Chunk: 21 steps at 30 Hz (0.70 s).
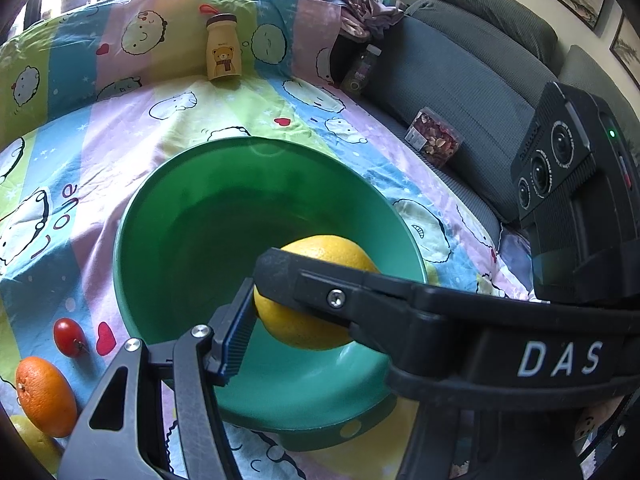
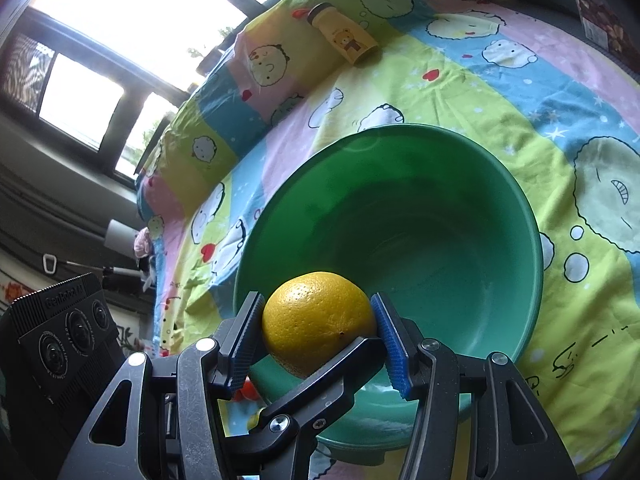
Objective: Organize fruits
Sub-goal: 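Carry the lemon in the right gripper over the green basin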
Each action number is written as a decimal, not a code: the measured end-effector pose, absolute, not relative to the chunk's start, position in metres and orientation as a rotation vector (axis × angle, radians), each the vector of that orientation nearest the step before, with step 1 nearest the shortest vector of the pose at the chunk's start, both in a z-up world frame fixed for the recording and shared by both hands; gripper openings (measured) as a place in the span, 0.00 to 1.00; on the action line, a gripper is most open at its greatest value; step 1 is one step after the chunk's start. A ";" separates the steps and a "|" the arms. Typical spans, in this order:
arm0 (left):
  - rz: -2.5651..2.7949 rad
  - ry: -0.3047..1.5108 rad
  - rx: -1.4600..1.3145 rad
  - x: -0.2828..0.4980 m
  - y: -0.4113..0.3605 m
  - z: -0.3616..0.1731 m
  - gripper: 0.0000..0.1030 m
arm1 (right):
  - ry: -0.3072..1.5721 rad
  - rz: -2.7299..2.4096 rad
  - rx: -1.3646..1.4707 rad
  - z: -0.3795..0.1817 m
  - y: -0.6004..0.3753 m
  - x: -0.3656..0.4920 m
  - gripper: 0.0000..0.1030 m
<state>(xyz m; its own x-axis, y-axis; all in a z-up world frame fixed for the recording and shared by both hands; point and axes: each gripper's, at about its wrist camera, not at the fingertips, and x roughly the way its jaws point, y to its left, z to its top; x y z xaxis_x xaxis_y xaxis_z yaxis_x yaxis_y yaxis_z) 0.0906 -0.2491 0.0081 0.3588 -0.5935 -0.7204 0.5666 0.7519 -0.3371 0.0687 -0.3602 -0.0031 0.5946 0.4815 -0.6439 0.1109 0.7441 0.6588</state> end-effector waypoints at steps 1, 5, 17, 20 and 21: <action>-0.749 0.944 -0.033 0.090 -0.249 0.008 0.57 | 0.928 0.237 0.722 -0.003 -0.360 0.069 0.55; -0.748 0.948 -0.034 0.091 -0.249 0.007 0.57 | 0.933 0.236 0.724 -0.004 -0.360 0.069 0.55; -0.729 0.966 -0.035 0.095 -0.245 0.002 0.57 | 0.952 0.241 0.731 -0.011 -0.357 0.076 0.55; -0.722 0.967 -0.033 0.096 -0.245 0.002 0.57 | 0.954 0.243 0.734 -0.012 -0.357 0.078 0.55; -0.720 0.967 -0.031 0.096 -0.245 0.002 0.57 | 0.954 0.244 0.735 -0.012 -0.357 0.078 0.55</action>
